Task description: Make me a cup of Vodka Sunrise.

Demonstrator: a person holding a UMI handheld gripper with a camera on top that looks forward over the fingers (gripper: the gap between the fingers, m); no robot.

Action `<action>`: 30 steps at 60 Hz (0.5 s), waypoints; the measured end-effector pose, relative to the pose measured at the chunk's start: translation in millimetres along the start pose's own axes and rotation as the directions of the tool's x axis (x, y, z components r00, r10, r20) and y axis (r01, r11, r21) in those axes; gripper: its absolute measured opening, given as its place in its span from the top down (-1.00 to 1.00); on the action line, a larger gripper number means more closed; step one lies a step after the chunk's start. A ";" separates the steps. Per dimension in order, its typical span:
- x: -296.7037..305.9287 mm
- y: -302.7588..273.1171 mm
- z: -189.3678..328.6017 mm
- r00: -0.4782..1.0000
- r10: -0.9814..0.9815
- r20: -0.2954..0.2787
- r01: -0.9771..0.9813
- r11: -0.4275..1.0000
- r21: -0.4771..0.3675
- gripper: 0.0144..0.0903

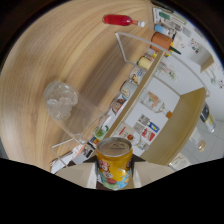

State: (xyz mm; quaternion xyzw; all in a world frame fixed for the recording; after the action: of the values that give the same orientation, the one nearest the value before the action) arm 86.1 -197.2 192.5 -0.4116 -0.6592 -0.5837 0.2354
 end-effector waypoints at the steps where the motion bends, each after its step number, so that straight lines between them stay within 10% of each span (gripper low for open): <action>1: -1.6 -0.7 0.1 1.000 -0.015 0.001 0.015 1.000 0.000 0.04; 15: 4.1 -0.4 -0.1 0.998 0.057 0.013 -0.057 0.998 0.008 0.04; 30: 67.1 33.6 -27.5 0.700 0.713 -0.036 -0.701 0.696 0.157 0.03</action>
State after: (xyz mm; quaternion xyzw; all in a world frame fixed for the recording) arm 72.0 -206.4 270.7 -0.5890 -0.4752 -0.4222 0.4990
